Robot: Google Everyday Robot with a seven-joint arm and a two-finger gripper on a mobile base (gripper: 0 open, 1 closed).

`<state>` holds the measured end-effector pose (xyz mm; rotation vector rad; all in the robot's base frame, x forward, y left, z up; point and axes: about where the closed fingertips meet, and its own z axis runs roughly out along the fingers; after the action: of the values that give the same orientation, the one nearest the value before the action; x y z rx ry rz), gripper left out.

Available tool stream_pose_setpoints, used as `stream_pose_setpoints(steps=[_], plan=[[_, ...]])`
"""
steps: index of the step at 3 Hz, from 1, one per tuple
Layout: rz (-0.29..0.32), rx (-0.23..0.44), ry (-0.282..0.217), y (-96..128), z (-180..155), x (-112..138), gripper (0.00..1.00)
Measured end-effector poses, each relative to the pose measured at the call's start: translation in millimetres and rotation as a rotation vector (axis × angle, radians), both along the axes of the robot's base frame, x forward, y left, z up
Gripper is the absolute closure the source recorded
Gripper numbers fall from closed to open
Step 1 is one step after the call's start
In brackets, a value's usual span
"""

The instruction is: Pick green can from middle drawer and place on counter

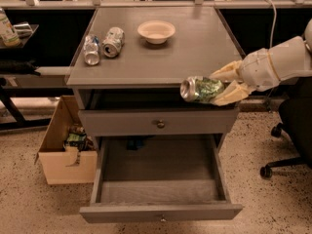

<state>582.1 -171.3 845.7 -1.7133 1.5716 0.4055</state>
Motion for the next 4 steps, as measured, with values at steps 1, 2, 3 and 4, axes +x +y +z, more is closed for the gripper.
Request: stream_pose_setpoints(steps=[1, 2, 3, 4], plan=[[-0.118, 0.057, 0.012, -15, 26, 30, 1.00], [-0.118, 0.057, 0.012, -15, 26, 30, 1.00], [-0.250, 0.081, 0.060, -22, 25, 60, 1.00], [-0.413, 0.118, 0.130, -34, 25, 101, 1.00]])
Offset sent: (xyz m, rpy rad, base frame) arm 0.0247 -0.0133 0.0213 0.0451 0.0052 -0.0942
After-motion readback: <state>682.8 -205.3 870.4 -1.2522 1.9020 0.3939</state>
